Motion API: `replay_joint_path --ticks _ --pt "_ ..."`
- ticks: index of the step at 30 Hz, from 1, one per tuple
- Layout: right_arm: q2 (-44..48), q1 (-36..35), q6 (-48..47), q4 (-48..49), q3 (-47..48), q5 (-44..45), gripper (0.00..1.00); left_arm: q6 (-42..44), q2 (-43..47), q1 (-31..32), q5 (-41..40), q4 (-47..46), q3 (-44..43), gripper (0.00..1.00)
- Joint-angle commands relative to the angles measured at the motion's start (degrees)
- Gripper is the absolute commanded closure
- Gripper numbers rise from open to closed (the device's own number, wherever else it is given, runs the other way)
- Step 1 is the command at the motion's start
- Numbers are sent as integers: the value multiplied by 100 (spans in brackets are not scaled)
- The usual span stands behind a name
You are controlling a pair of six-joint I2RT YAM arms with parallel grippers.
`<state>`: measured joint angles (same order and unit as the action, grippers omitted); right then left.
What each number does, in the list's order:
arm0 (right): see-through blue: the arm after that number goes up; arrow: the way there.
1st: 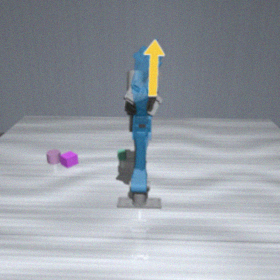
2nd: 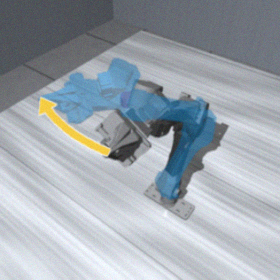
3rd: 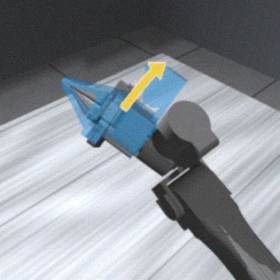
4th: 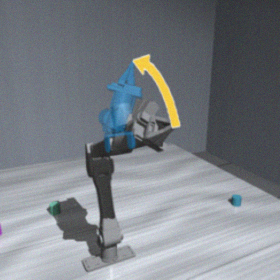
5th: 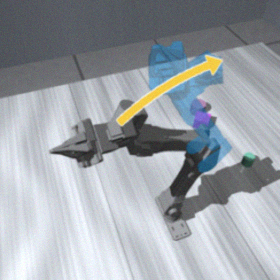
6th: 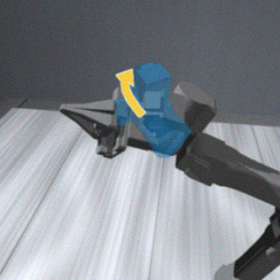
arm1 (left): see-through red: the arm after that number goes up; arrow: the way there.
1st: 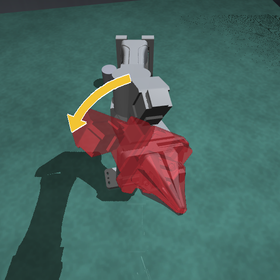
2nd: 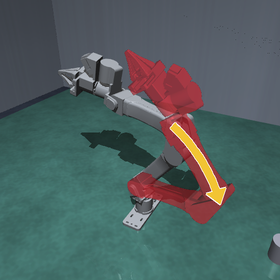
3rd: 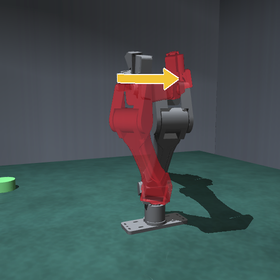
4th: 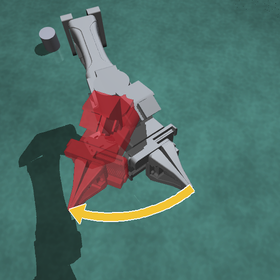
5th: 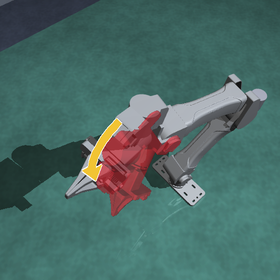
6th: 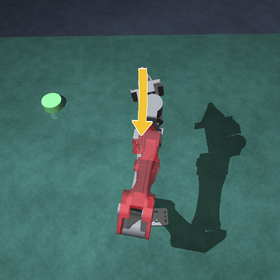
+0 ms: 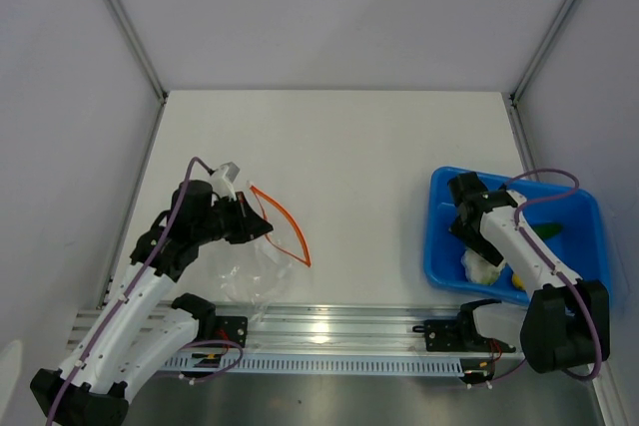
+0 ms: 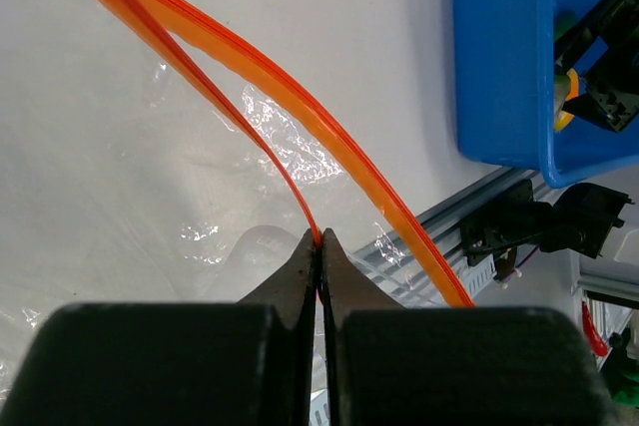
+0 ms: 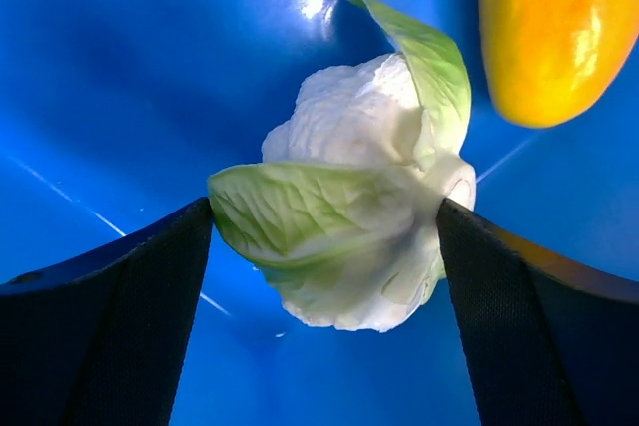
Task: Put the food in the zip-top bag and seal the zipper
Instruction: Pick up the fake vegetable from the bin.
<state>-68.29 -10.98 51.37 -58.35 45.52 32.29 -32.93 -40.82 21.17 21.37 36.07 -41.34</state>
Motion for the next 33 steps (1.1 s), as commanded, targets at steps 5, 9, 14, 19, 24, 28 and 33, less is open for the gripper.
replay_joint_path --ticks 5,9,14,19,24,28,33 --pt "324 44 -4 657 -174 -443 28 76 56 45 131 -136 21 100" --pt "834 52 -75 719 -228 -452 63 67 56 54 149 -171 65 100" --pt "1484 35 -452 799 -87 -557 100 76 56 63 166 -162 56 99" --pt "1749 26 -637 597 291 -540 100 50 13 89 192 -188 12 99" --pt "1924 26 -786 465 598 -636 100 32 -23 151 193 -197 12 100" --pt "2021 26 -1164 579 783 -952 100 23 -23 177 193 -171 -23 99" --pt "2188 -79 -1691 737 1081 -1523 100 23 -40 203 210 -162 -102 99"
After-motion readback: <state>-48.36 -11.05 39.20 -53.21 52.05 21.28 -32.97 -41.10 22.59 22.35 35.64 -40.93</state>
